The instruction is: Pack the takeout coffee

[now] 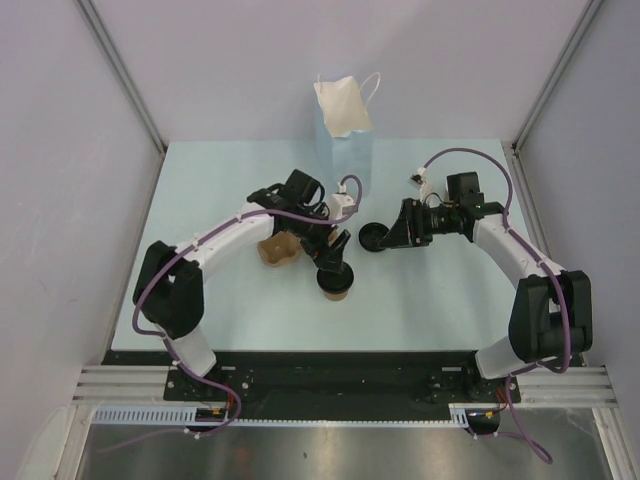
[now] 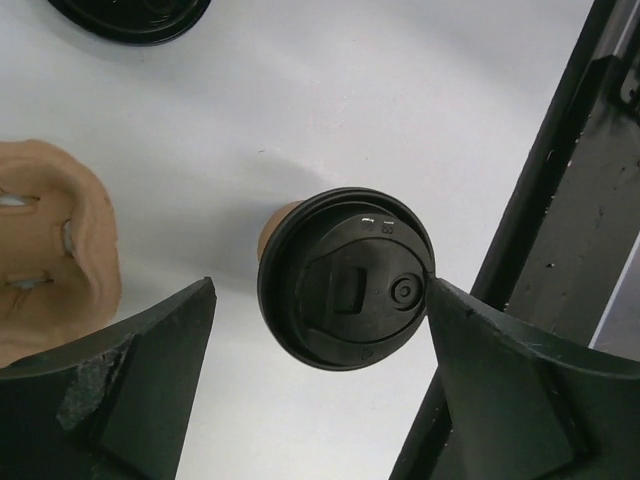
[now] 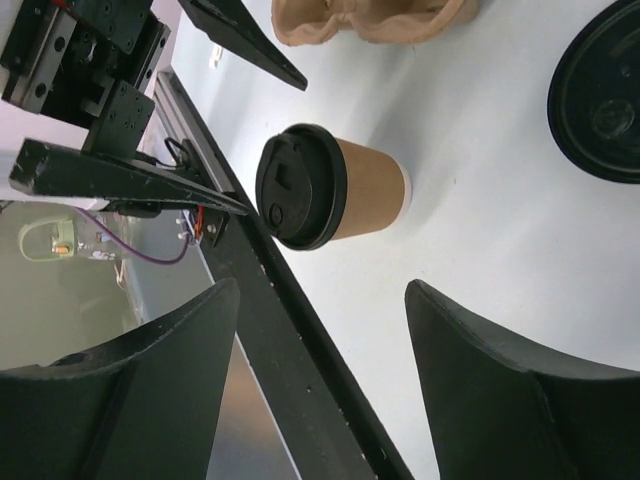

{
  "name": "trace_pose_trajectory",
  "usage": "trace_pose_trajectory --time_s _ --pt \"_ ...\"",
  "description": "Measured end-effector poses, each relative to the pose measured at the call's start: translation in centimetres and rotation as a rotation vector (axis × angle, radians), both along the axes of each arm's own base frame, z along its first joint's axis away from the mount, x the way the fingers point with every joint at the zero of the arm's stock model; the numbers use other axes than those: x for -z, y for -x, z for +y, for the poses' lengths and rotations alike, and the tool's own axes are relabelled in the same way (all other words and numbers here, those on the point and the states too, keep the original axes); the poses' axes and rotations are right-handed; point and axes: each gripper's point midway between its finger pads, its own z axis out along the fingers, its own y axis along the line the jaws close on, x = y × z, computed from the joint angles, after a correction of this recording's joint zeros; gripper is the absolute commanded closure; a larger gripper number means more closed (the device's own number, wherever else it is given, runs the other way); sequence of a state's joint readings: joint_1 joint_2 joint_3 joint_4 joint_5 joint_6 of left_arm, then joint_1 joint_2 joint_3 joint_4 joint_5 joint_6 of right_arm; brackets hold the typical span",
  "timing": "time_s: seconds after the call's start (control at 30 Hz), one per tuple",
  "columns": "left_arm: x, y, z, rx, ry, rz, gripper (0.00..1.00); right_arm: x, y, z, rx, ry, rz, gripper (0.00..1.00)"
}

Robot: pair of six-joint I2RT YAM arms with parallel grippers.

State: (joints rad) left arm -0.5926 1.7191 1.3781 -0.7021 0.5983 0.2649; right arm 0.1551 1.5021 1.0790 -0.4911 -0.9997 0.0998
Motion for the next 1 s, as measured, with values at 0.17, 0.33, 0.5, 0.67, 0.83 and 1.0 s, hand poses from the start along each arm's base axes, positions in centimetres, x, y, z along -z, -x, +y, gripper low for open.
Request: trace_pose_trajectory --time_s 0.17,0.33,0.5,0.67,0.83,1.0 --pt "0.6 0.4 -0.5 0.021 -0.056 -0.05 0.0 0.2 0.3 -0.4 -0.001 0.017 -0.001 0.24" --pt "1.2 0.5 -0.6 0.035 -0.116 -0.107 0.0 0.3 0.5 -0.6 -0.002 0.025 0.005 0.23" --pt "1.6 1.1 -0.9 0.064 -0.148 -0.138 0.0 0.5 0.5 -0.7 -0.001 0.031 0.004 0.23" --pt "1.2 1.5 -1.2 0.078 -0.145 -0.147 0.01 0.5 0.5 -0.8 0.001 0.031 0.004 0.23" --pt "0.7 1.9 -1.3 0.086 -0.132 -0.15 0.01 0.5 0.5 -0.8 0.0 0.031 0.002 0.22" --pt "0.8 2.2 -1.2 0.091 -0.135 -0.14 0.01 0.5 0.5 -0.8 0.0 0.031 0.002 0.22"
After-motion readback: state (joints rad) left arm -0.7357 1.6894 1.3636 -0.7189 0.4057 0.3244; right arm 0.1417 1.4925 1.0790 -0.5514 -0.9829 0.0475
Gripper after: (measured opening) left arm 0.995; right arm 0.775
